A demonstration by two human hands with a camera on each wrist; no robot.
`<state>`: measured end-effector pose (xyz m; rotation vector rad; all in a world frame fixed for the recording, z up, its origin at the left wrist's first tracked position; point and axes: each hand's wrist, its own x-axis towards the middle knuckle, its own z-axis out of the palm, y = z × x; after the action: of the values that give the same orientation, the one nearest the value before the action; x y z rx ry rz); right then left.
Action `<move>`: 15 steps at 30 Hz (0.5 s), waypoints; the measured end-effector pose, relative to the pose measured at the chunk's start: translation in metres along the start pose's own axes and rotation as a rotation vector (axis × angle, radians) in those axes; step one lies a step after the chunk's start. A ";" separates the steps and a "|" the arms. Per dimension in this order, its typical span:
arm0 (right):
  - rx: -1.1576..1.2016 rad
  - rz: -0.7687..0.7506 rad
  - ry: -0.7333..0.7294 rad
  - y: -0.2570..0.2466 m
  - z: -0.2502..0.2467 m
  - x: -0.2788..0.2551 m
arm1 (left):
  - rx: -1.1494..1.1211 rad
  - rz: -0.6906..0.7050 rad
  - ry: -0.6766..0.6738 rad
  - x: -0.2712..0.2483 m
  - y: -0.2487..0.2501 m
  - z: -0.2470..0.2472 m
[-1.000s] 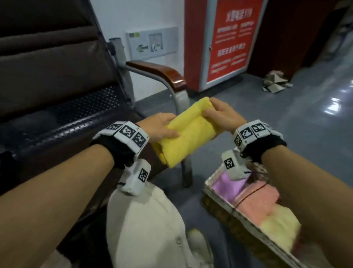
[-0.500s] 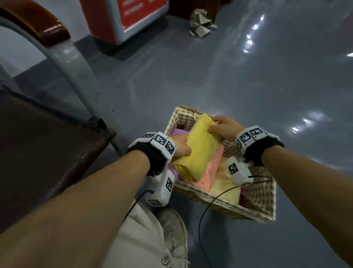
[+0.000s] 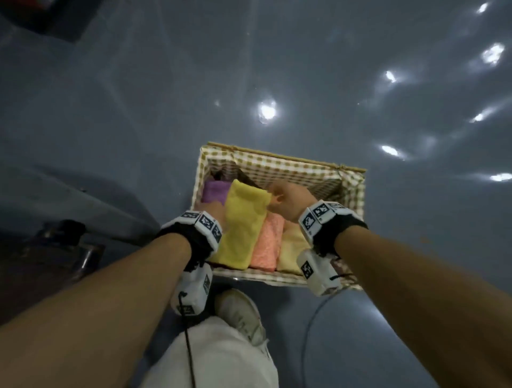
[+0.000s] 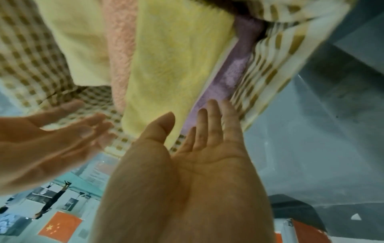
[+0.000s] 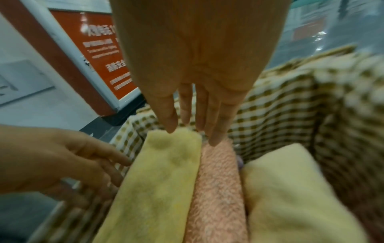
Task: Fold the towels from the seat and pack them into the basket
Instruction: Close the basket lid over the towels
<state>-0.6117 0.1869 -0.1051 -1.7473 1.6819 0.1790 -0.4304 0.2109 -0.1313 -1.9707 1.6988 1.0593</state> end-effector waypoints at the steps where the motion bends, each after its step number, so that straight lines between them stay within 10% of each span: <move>1: 0.009 0.006 0.004 0.004 -0.014 -0.011 | -0.051 -0.013 0.012 -0.008 0.006 -0.016; 7: 0.146 0.163 0.139 0.031 -0.089 -0.053 | -0.295 0.006 0.217 -0.032 0.026 -0.096; 15: 0.148 0.384 0.496 0.091 -0.097 0.011 | -0.266 -0.072 0.484 0.064 -0.006 -0.105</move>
<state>-0.7292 0.1311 -0.0728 -1.4145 2.3160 -0.2236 -0.3910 0.0967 -0.1077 -2.6055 1.7647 0.8653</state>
